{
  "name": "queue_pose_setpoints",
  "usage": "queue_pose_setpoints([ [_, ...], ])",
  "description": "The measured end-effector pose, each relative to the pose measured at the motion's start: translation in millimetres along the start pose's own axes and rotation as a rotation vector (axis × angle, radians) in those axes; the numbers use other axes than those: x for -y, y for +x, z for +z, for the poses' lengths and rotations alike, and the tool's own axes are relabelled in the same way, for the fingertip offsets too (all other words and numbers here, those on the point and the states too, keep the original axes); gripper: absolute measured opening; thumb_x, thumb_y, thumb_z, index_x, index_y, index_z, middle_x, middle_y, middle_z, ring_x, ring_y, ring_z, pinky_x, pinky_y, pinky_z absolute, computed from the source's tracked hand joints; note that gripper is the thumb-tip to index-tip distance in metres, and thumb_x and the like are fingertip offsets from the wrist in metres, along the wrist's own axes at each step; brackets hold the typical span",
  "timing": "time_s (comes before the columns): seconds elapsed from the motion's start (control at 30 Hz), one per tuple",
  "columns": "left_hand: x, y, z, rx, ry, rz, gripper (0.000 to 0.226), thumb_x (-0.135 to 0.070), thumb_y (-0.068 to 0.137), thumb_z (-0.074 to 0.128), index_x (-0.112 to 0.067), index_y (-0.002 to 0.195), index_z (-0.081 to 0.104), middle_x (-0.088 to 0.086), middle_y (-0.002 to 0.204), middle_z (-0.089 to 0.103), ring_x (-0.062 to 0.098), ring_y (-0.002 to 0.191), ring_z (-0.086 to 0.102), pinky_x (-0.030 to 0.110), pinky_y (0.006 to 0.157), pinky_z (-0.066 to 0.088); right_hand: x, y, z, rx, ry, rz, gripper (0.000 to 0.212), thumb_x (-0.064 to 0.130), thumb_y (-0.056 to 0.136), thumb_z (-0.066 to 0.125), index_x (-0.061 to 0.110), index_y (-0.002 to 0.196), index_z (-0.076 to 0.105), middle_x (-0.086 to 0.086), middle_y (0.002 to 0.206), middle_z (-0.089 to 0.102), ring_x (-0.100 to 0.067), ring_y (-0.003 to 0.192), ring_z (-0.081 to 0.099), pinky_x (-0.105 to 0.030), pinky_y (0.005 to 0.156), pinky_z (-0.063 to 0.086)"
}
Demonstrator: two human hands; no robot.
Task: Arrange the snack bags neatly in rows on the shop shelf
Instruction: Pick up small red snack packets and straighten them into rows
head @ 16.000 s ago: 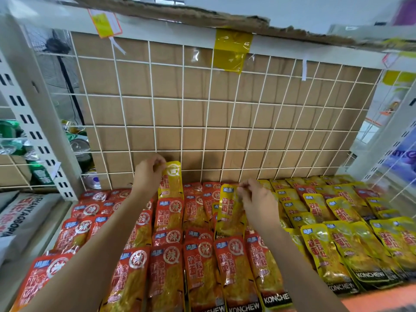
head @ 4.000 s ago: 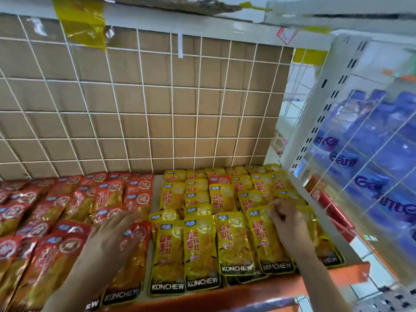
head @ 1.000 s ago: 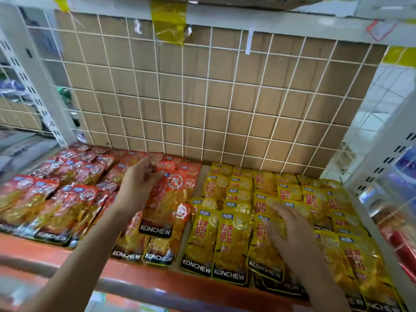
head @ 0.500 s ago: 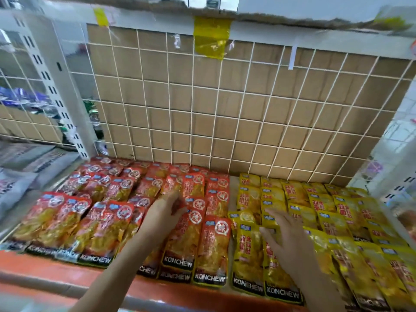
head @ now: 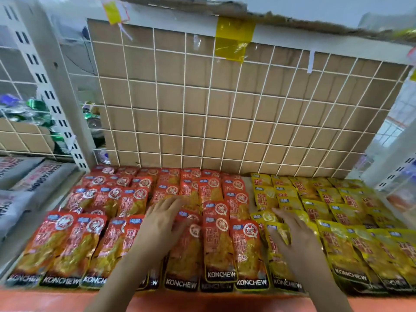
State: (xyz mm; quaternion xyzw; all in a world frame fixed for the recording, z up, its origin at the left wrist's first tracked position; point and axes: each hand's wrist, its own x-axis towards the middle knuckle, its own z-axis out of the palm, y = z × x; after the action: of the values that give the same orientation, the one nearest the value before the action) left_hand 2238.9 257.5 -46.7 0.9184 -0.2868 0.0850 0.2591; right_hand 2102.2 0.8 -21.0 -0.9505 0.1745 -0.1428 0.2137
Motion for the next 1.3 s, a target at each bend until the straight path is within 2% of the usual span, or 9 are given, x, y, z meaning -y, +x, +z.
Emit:
queue_pose_setpoints([
  [0.1,24.2,-14.8,-16.6,0.004,0.014,-0.027,0.045,-0.049,0.085,0.041,-0.026,0.120,0.056,-0.007,0.126,0.056,0.023,0.111,0.055,0.042,0.090,0.044,10.6,-9.1,5.1,-0.060,-0.030,-0.009,0.049,0.052,0.088,0.047,0.017,0.122,0.058,-0.005,0.120,0.061,-0.030,0.108,0.059,-0.047,0.086,0.048],
  [0.2,48.0,-30.2,-36.4,0.004,0.042,-0.073,0.052,-0.054,0.084,0.032,-0.029,0.124,0.053,-0.008,0.128,0.054,0.021,0.113,0.053,0.043,0.091,0.043,23.8,-15.2,9.4,-0.067,0.004,0.031,0.047,0.049,0.089,0.051,0.017,0.122,0.057,-0.004,0.121,0.059,-0.030,0.111,0.057,-0.046,0.087,0.045],
  [0.33,77.0,-54.1,-59.9,-0.050,0.085,-0.143,0.052,-0.051,0.083,0.036,-0.023,0.121,0.057,-0.003,0.124,0.059,0.025,0.110,0.057,0.045,0.086,0.046,40.8,-16.7,16.1,-0.072,-0.004,-0.013,0.043,0.034,0.083,0.059,0.014,0.121,0.059,-0.007,0.118,0.061,-0.032,0.106,0.059,-0.044,0.083,0.047],
  [0.47,97.5,-81.0,-80.9,-0.107,0.118,-0.238,0.049,-0.050,0.081,0.041,-0.025,0.120,0.058,-0.004,0.122,0.060,0.026,0.108,0.058,0.045,0.085,0.047,57.4,-12.5,26.3,-0.009,0.004,-0.067,0.055,0.055,0.085,0.045,0.020,0.126,0.055,-0.003,0.125,0.057,-0.027,0.114,0.054,-0.047,0.093,0.043],
  [0.57,110.0,-99.7,-93.9,-0.150,0.168,-0.302,0.048,-0.048,0.080,0.043,-0.021,0.116,0.060,0.000,0.117,0.062,0.029,0.103,0.060,0.046,0.082,0.048,72.6,-7.4,32.3,0.036,0.058,-0.111,0.050,0.053,0.090,0.046,0.021,0.128,0.053,0.000,0.128,0.054,-0.022,0.120,0.049,-0.043,0.099,0.039],
  [0.77,121.9,-135.1,-112.0,-0.199,0.253,-0.448,0.041,-0.017,0.075,0.075,-0.018,0.114,0.061,0.007,0.114,0.064,0.037,0.099,0.061,0.051,0.078,0.046,96.1,2.1,46.6,0.091,0.117,-0.266,0.048,0.045,0.088,0.050,0.023,0.131,0.050,0.012,0.126,0.048,-0.001,0.115,0.035,-0.026,0.100,0.026],
  [0.9,117.6,-152.3,-125.9,-0.251,0.296,-0.435,0.033,-0.038,0.085,0.058,-0.024,0.114,0.058,0.001,0.114,0.063,0.030,0.099,0.060,0.047,0.076,0.047,106.0,10.2,57.6,0.167,0.147,-0.319,0.049,0.036,0.088,0.056,0.024,0.134,0.046,0.007,0.133,0.048,-0.007,0.124,0.039,-0.028,0.106,0.028],
  [1.0,114.3,-155.8,-132.5,-0.246,0.292,-0.480,0.032,-0.029,0.083,0.063,-0.021,0.114,0.059,0.003,0.114,0.063,0.034,0.100,0.062,0.049,0.076,0.047,111.9,15.8,61.7,0.198,0.144,-0.339,0.051,0.039,0.088,0.055,0.025,0.135,0.044,0.005,0.136,0.047,-0.014,0.128,0.040,-0.039,0.109,0.032],
  [1.3,124.7,-136.8,-134.2,-0.192,0.279,-0.466,0.037,-0.045,0.091,0.051,-0.020,0.117,0.059,0.000,0.120,0.061,0.030,0.105,0.060,0.049,0.083,0.047,135.3,21.4,75.6,0.226,0.111,-0.388,0.050,0.041,0.089,0.052,0.026,0.136,0.042,0.011,0.139,0.042,-0.004,0.129,0.035,-0.022,0.106,0.019],
])
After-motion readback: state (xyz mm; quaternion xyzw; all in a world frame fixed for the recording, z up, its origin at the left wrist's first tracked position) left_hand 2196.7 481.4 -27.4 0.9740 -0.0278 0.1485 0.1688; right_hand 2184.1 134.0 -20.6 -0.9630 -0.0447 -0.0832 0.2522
